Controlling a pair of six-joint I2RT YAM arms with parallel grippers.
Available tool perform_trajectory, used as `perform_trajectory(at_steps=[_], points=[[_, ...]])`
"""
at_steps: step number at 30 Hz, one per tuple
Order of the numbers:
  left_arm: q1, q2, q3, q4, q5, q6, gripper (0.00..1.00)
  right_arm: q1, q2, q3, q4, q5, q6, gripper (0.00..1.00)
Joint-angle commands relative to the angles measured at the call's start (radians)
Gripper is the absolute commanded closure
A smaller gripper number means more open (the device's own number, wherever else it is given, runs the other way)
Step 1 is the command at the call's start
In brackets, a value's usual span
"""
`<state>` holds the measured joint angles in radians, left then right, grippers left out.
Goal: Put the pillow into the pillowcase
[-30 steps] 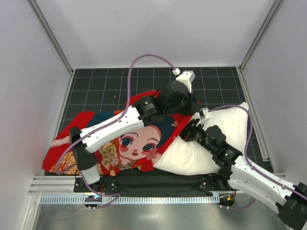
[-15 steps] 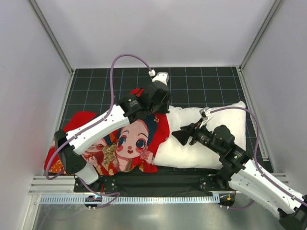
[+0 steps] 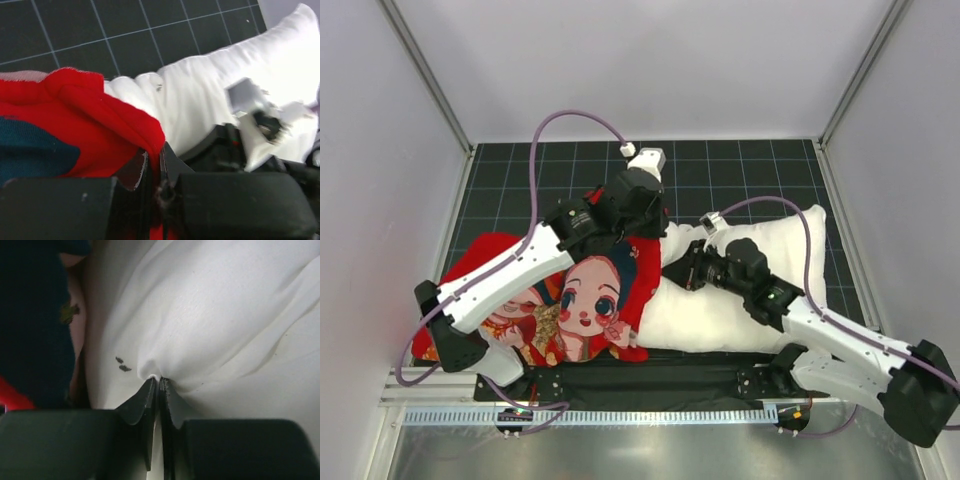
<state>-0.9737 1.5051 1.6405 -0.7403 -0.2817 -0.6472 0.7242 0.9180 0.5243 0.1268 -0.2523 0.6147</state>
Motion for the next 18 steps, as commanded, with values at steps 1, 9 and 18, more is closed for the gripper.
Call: perform_trajectory(at_steps=[1,9,18], points=[[-0.075,0.026,0.08,0.059,0.052,-0.011,0.98,0.007,0.109,0.007,0.139,0.031,0.098,0.89],[-0.25,0.364,0.413,0.116,0.059,-0.045,0.99,0.03,0.377,-0.216,0.746,-0.018,0.327,0.96],[-0.162,0.224,0.232,0.134,0.039,-0.06,0.96,0.009,0.101,-0.215,0.411,0.1,0.225,0.96]])
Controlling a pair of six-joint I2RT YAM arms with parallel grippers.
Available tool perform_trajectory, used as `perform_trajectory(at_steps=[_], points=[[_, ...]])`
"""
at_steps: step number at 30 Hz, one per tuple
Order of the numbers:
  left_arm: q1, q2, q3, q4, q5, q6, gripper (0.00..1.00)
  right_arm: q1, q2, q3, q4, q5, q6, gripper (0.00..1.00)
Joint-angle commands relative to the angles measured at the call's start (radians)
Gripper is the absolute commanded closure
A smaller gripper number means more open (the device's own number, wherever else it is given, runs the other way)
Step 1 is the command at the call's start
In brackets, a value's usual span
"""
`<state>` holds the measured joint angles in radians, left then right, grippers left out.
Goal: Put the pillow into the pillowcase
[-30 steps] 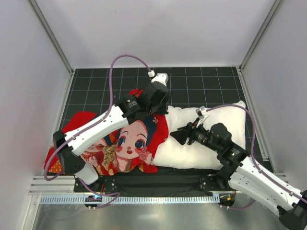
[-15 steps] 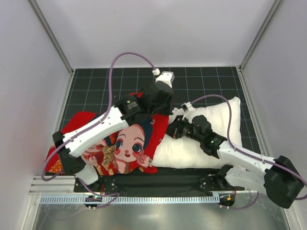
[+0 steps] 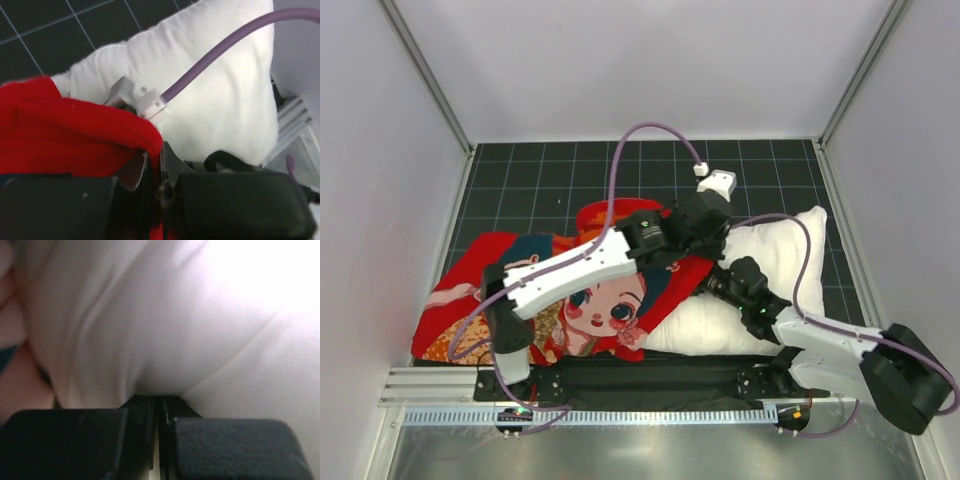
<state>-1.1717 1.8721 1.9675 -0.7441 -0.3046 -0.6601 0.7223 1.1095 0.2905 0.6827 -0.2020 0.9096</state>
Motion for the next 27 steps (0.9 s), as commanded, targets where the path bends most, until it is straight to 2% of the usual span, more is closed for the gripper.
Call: perform_trajectory(at_steps=[1,2,4,5,7,8,10,11,12,16,18,20,23,27], points=[[0.058,-0.172,-0.131,0.147,0.064,-0.049,0.96,0.008,-0.162,0.03,-0.193,0.059,-0.092,0.96],[0.09,-0.195,-0.156,0.146,0.064,-0.049,0.95,0.008,-0.196,0.048,-0.286,0.082,-0.124,0.94],[0.122,-0.252,-0.219,0.125,0.044,-0.042,0.93,0.005,-0.261,0.064,-0.362,0.095,-0.162,0.88],[0.145,-0.267,-0.234,0.12,0.033,-0.039,0.93,0.005,-0.319,0.073,-0.415,0.089,-0.199,0.76],[0.159,-0.303,-0.272,0.12,0.035,-0.038,0.93,0.003,-0.382,0.069,-0.434,0.055,-0.231,0.6],[0.162,-0.312,-0.277,0.12,0.036,-0.036,0.92,0.003,-0.437,0.064,-0.43,0.002,-0.245,0.46],[0.164,-0.315,-0.269,0.118,0.051,-0.029,0.93,0.003,-0.476,0.056,-0.411,-0.055,-0.274,0.34],[0.164,-0.314,-0.263,0.115,0.056,-0.029,0.93,0.003,-0.496,0.056,-0.388,-0.121,-0.282,0.23],[0.164,-0.311,-0.259,0.112,0.074,-0.029,0.93,0.003,-0.491,0.062,-0.377,-0.144,-0.293,0.19],[0.164,-0.286,-0.22,0.109,0.126,-0.038,0.93,0.003,-0.372,0.159,-0.387,-0.25,-0.319,0.14],[0.164,-0.269,-0.207,0.103,0.139,-0.038,0.93,0.008,-0.28,0.173,-0.336,-0.322,-0.31,0.14],[0.164,-0.257,-0.187,0.097,0.142,-0.033,0.93,0.015,-0.231,0.17,-0.217,-0.359,-0.276,0.14],[0.165,-0.242,-0.156,0.066,0.127,-0.027,0.92,0.066,-0.148,0.176,-0.147,-0.35,-0.261,0.14],[0.165,-0.214,-0.089,0.04,0.134,-0.018,0.92,0.159,-0.034,0.157,-0.002,-0.346,-0.233,0.21]])
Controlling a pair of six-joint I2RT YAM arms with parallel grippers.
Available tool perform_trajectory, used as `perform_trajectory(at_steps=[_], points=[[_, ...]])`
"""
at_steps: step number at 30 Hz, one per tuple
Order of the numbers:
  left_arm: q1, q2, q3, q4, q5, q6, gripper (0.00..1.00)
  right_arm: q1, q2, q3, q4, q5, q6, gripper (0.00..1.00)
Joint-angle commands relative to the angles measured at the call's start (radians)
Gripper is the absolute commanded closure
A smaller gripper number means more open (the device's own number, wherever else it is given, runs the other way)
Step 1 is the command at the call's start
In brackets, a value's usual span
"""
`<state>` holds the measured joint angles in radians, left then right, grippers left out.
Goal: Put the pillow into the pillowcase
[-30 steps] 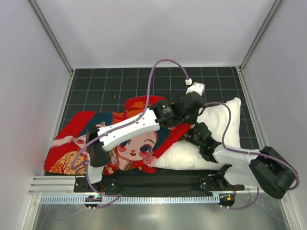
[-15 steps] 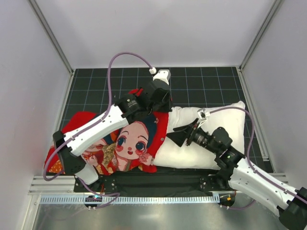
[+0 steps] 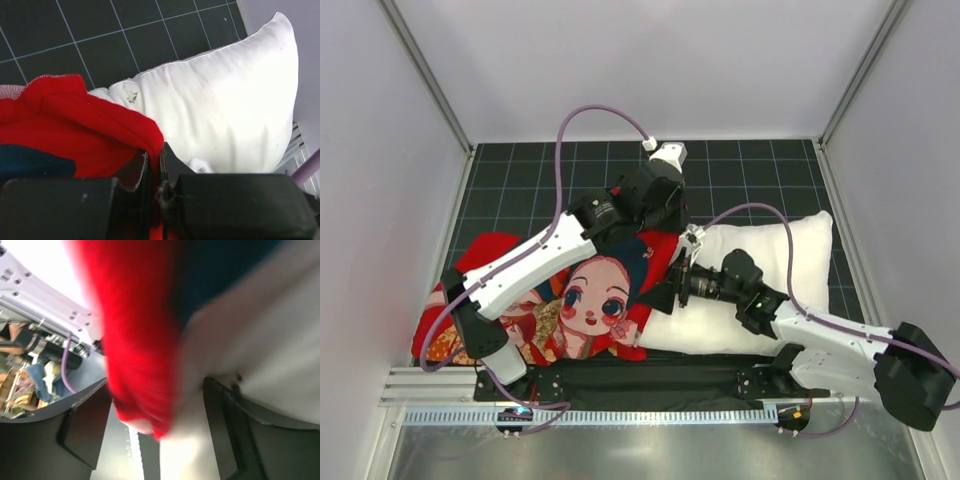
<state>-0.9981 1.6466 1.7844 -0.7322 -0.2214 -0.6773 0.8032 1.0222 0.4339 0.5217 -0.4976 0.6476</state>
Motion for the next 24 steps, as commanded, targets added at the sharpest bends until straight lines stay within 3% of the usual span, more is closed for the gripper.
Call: perform_trajectory(at_steps=[1,4,9,12,14,17,19,21,24], points=[[-0.008,0.019,0.108,0.01,0.05,0.002,0.92,0.102,0.093,0.008,0.213,-0.038,0.032,0.23],[0.003,0.045,0.141,0.001,0.051,0.005,0.91,0.191,0.173,0.003,0.267,0.016,0.027,0.35],[0.024,0.065,0.158,-0.01,0.047,0.008,0.92,0.214,0.161,-0.06,0.299,0.097,0.073,0.93],[0.032,0.07,0.158,-0.019,0.025,0.019,0.91,0.214,0.005,-0.093,0.151,0.172,0.07,0.96],[0.041,0.082,0.155,-0.019,0.011,0.033,0.9,0.214,-0.113,-0.069,-0.1,0.243,0.057,0.96],[0.05,0.113,0.15,-0.019,-0.012,0.056,0.85,0.211,-0.33,0.018,-0.537,0.485,0.07,0.96],[0.058,0.134,0.148,-0.012,-0.016,0.061,0.75,0.194,-0.434,0.076,-0.802,0.654,0.089,0.96],[0.072,0.166,0.156,-0.013,-0.004,0.061,0.71,0.139,-0.461,0.107,-0.923,0.671,0.083,0.96],[0.09,0.188,0.173,-0.016,0.017,0.071,0.48,0.078,-0.473,0.1,-1.052,0.636,0.07,0.96]])
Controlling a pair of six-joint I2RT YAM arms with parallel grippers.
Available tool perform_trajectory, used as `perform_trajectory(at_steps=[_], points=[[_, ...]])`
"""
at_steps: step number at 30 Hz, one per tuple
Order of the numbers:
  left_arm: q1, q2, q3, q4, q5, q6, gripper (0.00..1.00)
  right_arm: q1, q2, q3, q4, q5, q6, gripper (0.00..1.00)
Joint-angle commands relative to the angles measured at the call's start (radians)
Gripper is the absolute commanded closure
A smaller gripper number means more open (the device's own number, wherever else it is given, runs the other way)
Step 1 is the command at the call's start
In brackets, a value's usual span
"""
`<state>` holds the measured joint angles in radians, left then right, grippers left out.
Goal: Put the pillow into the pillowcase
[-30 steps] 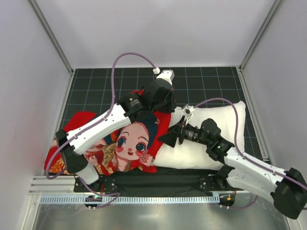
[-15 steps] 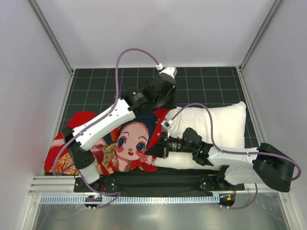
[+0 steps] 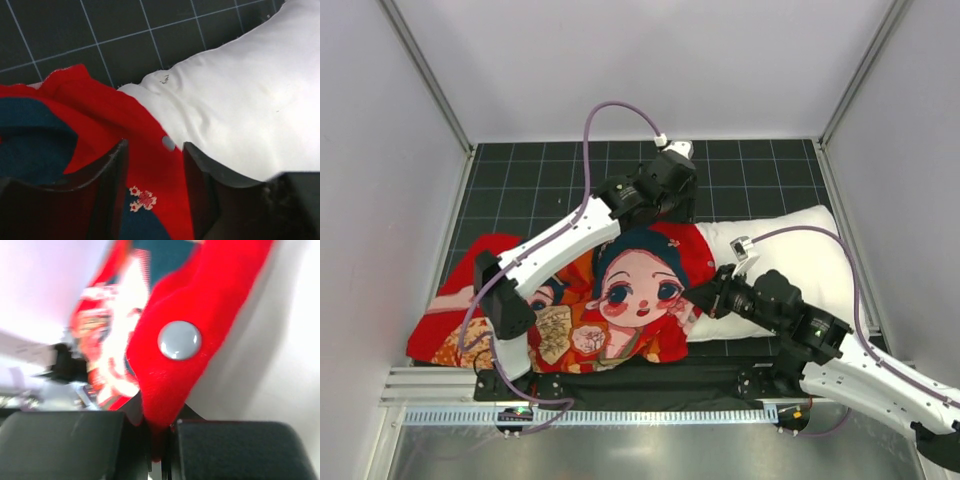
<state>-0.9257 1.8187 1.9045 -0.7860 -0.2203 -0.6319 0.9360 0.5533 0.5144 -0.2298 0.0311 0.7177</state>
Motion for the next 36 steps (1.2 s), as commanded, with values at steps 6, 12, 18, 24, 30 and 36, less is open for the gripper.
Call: perform_trajectory(at_steps=[6,12,18,24,30,36], points=[[0.074,0.004,0.122,-0.068,-0.025,0.118,0.11,-0.094,-0.012,-0.039,-0.322,0.059,0.005,0.96],[0.217,-0.01,0.102,-0.154,0.082,0.188,0.01,-0.098,-0.061,-0.045,-0.37,0.055,-0.001,0.96],[0.338,0.108,0.108,-0.246,0.384,0.326,0.0,-0.098,-0.055,-0.057,-0.358,0.024,0.02,0.96],[0.277,0.219,0.02,-0.296,0.794,0.457,0.0,-0.1,-0.038,-0.03,-0.356,0.044,0.023,0.96],[0.183,0.137,-0.202,-0.064,0.927,0.433,0.0,-0.101,0.006,0.025,-0.353,0.058,0.006,0.96],[0.137,0.176,-0.248,0.03,0.98,0.373,1.0,-0.109,0.042,0.055,-0.347,0.108,0.023,0.89]])
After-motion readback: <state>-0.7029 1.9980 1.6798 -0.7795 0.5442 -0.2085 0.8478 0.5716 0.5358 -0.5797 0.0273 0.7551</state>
